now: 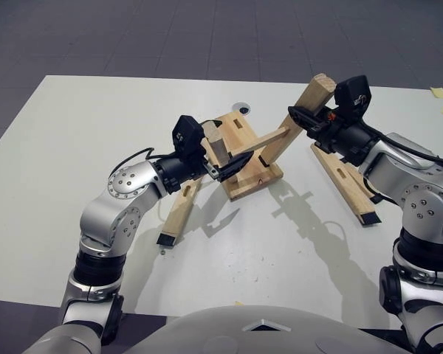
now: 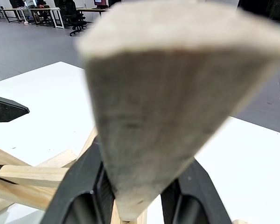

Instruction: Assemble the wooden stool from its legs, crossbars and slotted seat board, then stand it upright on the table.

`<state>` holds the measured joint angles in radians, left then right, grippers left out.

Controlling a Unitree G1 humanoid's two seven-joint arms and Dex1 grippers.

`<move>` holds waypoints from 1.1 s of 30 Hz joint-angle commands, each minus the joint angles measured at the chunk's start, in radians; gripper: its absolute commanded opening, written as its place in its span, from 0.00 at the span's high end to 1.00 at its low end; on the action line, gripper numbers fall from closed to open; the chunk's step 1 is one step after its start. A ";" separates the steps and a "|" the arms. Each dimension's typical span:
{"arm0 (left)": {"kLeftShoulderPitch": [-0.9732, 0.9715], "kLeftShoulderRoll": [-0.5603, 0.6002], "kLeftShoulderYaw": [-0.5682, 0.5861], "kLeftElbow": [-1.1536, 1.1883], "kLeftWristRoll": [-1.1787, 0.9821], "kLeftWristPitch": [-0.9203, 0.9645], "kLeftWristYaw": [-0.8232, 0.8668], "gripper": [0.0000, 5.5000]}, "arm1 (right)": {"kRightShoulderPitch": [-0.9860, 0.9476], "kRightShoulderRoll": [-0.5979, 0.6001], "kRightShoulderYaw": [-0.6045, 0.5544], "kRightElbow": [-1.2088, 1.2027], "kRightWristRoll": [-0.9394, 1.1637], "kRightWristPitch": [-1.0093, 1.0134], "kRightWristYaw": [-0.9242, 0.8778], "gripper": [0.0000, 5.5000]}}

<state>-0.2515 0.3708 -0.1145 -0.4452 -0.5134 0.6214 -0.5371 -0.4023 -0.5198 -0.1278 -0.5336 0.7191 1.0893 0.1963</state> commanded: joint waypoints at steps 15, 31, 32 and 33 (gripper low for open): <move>-0.131 -0.070 -0.050 0.059 0.030 -0.017 -0.002 0.02 | 0.167 -0.055 0.211 -0.007 -0.064 0.107 0.007 0.79; -0.109 -0.055 -0.003 0.049 0.019 -0.008 0.016 0.02 | 0.129 -0.025 0.188 0.140 -0.086 -0.045 0.035 0.78; -0.112 -0.056 -0.002 0.050 0.019 -0.008 0.016 0.02 | 0.131 -0.026 0.189 0.138 -0.089 -0.048 0.036 0.78; -0.115 -0.058 -0.001 0.051 0.018 -0.007 0.017 0.02 | 0.135 -0.026 0.190 0.136 -0.089 -0.050 0.037 0.78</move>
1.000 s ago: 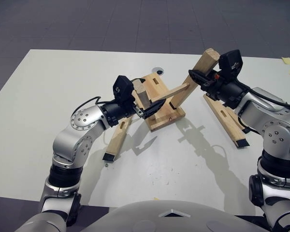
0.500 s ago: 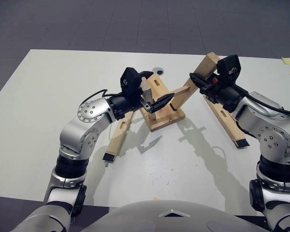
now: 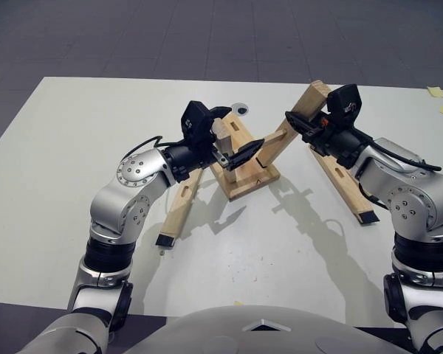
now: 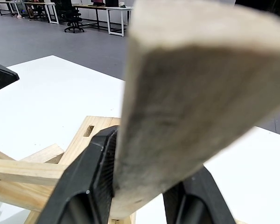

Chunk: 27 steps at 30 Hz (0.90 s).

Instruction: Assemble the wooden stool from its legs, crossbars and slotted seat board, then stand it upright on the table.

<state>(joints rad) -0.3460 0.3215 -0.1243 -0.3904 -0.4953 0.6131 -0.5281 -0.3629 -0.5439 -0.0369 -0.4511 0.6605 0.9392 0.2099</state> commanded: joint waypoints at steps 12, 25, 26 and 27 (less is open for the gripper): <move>-0.062 0.003 0.078 0.006 -0.049 0.020 -0.005 0.02 | 0.039 0.116 -0.058 0.071 0.013 0.037 -0.020 0.67; -0.131 0.000 0.184 -0.018 -0.177 0.066 0.019 0.02 | -0.193 0.218 -0.372 0.104 0.392 0.081 -0.081 0.33; -0.149 -0.003 0.200 -0.026 -0.202 0.074 0.029 0.02 | -0.216 0.217 -0.391 0.106 0.429 0.077 -0.098 0.30; -0.168 -0.006 0.219 -0.036 -0.229 0.082 0.040 0.02 | -0.238 0.214 -0.407 0.109 0.459 0.068 -0.114 0.27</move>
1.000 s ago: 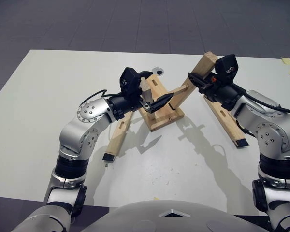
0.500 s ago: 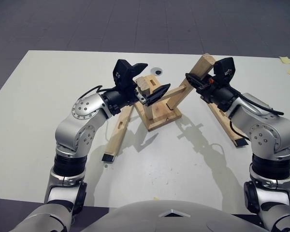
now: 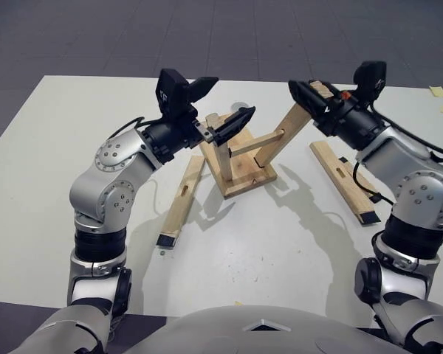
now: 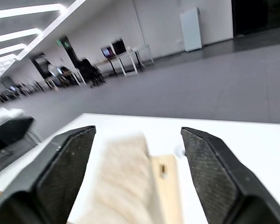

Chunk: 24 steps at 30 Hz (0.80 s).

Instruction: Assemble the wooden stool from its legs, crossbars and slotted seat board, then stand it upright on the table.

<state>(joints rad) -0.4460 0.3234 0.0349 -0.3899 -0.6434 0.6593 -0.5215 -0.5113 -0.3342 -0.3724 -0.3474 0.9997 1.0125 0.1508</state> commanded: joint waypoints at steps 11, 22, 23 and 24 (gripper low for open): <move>-0.212 0.066 0.015 -0.067 -0.124 0.065 0.121 0.02 | -0.211 0.034 -0.053 0.122 0.131 -0.138 -0.215 0.02; 0.132 0.068 -0.186 0.025 0.087 -0.045 0.090 0.02 | 0.182 0.086 0.231 0.063 -0.056 -0.120 -0.135 0.02; 0.131 0.060 -0.181 0.026 0.089 -0.043 0.096 0.02 | 0.181 0.092 0.225 0.062 -0.057 -0.123 -0.132 0.02; 0.127 0.050 -0.178 0.025 0.090 -0.042 0.098 0.02 | 0.178 0.101 0.216 0.057 -0.050 -0.127 -0.130 0.02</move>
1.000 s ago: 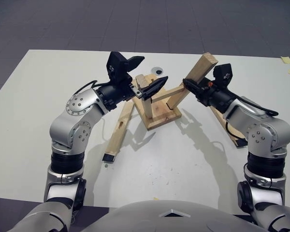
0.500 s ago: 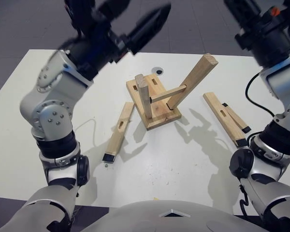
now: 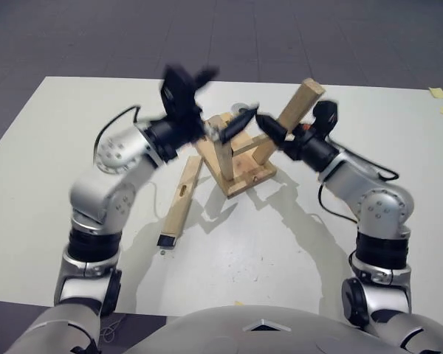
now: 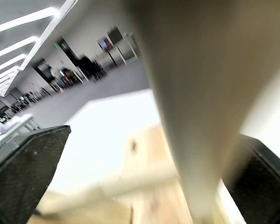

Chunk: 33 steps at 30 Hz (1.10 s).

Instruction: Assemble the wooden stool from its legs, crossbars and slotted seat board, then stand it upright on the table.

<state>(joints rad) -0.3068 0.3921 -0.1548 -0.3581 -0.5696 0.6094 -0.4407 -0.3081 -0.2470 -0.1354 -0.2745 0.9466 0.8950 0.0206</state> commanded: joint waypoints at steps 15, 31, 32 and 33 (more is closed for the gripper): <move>-0.050 -0.055 0.320 -0.148 -0.417 0.145 0.028 0.02 | -0.186 -0.013 -0.405 -0.036 0.378 -0.214 -0.063 0.02; -0.012 0.148 0.016 -0.214 -0.101 0.095 0.002 0.02 | -0.103 -0.091 -0.422 -0.022 0.148 -0.378 -0.117 0.02; -0.035 0.128 0.003 -0.219 -0.107 0.095 -0.010 0.02 | -0.108 -0.092 -0.423 -0.021 0.151 -0.382 -0.116 0.02; -0.065 0.098 -0.005 -0.211 -0.112 0.092 -0.015 0.02 | -0.111 -0.092 -0.418 -0.027 0.152 -0.385 -0.114 0.02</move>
<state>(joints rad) -0.3094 0.5271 -0.1325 -0.5580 -0.6692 0.6965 -0.4317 -0.3945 -0.3286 -0.5529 -0.2985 1.0936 0.5169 -0.0924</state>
